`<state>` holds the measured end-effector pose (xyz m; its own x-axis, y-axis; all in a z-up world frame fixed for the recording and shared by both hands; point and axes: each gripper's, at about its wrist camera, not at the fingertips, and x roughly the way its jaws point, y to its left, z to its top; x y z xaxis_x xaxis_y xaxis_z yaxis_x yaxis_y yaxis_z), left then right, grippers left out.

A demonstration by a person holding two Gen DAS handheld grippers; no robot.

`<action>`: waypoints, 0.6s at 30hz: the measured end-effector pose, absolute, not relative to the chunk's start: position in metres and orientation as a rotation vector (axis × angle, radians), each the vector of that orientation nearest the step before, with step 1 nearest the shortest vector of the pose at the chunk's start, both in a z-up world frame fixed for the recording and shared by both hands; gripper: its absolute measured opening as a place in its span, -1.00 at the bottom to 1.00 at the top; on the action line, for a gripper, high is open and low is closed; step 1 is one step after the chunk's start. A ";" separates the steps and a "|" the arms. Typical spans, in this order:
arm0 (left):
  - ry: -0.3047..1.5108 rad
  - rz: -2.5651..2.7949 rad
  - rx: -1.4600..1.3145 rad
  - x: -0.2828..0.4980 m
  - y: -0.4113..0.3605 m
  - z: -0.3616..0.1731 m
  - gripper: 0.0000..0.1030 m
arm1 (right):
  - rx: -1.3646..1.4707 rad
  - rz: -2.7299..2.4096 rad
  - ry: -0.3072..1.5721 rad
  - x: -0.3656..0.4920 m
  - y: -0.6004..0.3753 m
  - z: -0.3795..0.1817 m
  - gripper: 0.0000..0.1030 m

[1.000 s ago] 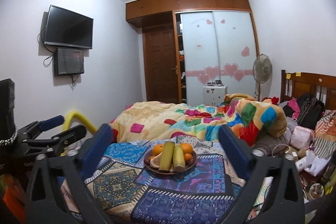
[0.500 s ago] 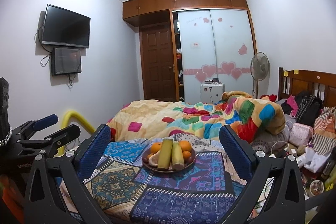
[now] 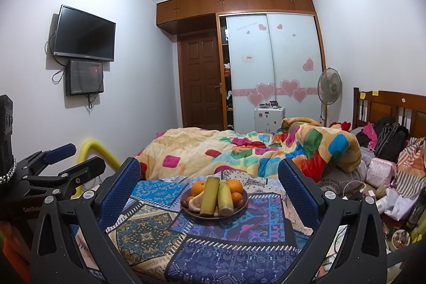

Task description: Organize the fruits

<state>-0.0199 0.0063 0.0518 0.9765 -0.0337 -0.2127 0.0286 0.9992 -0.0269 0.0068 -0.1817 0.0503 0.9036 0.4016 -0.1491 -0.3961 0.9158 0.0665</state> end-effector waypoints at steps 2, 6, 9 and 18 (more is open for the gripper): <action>0.213 -0.033 -0.023 -0.020 0.006 0.052 0.99 | 0.035 0.413 0.161 0.006 -0.182 0.051 1.00; 0.214 -0.032 -0.022 -0.021 0.006 0.052 0.99 | 0.035 0.412 0.161 0.006 -0.182 0.051 1.00; 0.213 -0.032 -0.021 -0.022 0.005 0.052 0.99 | 0.037 0.413 0.162 0.007 -0.182 0.051 1.00; 0.208 -0.039 -0.009 -0.023 0.002 0.055 0.99 | 0.037 0.413 0.159 0.003 -0.183 0.051 1.00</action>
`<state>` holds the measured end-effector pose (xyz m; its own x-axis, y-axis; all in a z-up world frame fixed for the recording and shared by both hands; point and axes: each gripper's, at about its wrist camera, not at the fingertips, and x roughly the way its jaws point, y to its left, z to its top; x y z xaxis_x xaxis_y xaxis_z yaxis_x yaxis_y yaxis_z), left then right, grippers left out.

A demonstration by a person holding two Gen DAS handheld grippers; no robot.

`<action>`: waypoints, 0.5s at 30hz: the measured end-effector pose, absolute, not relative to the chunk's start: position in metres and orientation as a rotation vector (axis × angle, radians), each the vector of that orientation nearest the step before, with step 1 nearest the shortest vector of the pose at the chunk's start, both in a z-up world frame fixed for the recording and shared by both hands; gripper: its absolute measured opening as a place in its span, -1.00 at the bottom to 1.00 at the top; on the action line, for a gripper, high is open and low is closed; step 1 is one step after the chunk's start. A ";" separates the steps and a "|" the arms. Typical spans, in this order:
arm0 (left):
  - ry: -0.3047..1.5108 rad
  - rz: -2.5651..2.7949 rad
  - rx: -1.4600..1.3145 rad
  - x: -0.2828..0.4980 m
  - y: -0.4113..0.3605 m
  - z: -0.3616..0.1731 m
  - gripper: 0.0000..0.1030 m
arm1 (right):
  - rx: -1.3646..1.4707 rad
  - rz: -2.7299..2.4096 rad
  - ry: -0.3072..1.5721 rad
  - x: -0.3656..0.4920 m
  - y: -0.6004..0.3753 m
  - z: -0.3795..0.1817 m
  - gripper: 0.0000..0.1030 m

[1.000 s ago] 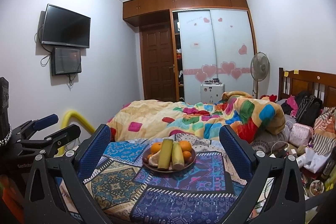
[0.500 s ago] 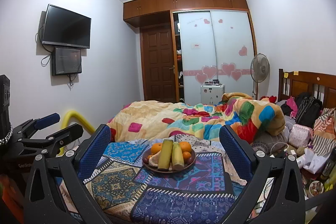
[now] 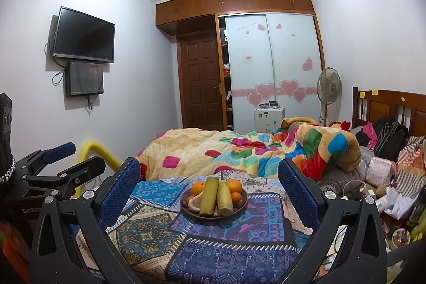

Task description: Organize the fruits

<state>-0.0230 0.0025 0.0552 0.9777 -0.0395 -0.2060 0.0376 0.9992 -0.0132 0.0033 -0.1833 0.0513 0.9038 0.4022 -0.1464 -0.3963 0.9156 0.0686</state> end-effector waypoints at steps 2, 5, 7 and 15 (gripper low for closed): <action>0.208 -0.042 -0.006 -0.023 0.002 0.055 0.99 | 0.038 0.413 0.159 0.003 -0.183 0.052 1.00; 0.209 -0.045 0.000 -0.023 0.001 0.055 0.99 | 0.037 0.411 0.159 0.003 -0.183 0.051 1.00; 0.207 -0.041 0.003 -0.023 0.000 0.054 0.99 | 0.039 0.412 0.160 0.003 -0.185 0.052 1.00; 0.208 -0.045 -0.008 -0.021 0.003 0.053 1.00 | 0.035 0.411 0.161 0.003 -0.185 0.052 1.00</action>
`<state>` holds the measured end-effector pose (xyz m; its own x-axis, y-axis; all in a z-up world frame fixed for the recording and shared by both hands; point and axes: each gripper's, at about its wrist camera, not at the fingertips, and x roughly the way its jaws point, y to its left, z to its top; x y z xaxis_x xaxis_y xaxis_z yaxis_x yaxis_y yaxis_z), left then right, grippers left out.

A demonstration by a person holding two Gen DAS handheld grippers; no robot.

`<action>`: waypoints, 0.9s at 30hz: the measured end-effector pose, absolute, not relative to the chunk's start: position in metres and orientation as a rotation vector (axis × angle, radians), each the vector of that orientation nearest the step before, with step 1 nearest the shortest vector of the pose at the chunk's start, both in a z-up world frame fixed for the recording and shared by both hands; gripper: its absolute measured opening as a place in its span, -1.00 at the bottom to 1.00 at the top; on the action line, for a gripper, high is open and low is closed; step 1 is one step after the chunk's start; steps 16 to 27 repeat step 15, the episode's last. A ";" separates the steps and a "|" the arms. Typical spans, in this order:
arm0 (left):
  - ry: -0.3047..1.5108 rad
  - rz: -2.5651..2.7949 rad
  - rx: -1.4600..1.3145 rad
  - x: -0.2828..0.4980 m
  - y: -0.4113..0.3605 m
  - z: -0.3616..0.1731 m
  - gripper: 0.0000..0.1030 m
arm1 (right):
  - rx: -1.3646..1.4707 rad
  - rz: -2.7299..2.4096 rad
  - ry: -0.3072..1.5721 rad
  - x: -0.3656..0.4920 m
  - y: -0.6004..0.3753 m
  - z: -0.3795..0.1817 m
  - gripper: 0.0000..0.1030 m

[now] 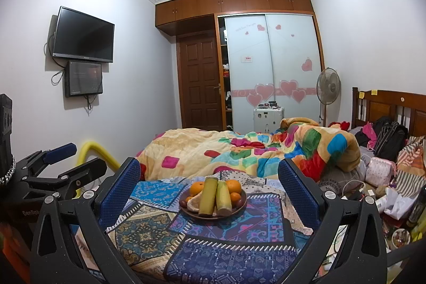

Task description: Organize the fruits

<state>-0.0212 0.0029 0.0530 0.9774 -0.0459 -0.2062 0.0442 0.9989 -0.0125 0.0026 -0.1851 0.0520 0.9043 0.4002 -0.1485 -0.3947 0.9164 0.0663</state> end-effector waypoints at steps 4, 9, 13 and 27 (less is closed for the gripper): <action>0.204 -0.048 -0.011 -0.023 0.004 0.053 1.00 | 0.036 0.410 0.160 0.003 -0.185 0.052 1.00; 0.201 -0.044 -0.006 -0.024 0.003 0.052 1.00 | 0.036 0.411 0.161 0.003 -0.185 0.052 1.00; 0.201 -0.051 -0.013 -0.025 0.003 0.052 1.00 | 0.035 0.412 0.162 0.002 -0.186 0.052 1.00; 0.204 -0.053 -0.017 -0.025 0.004 0.053 1.00 | 0.033 0.410 0.163 0.002 -0.186 0.051 1.00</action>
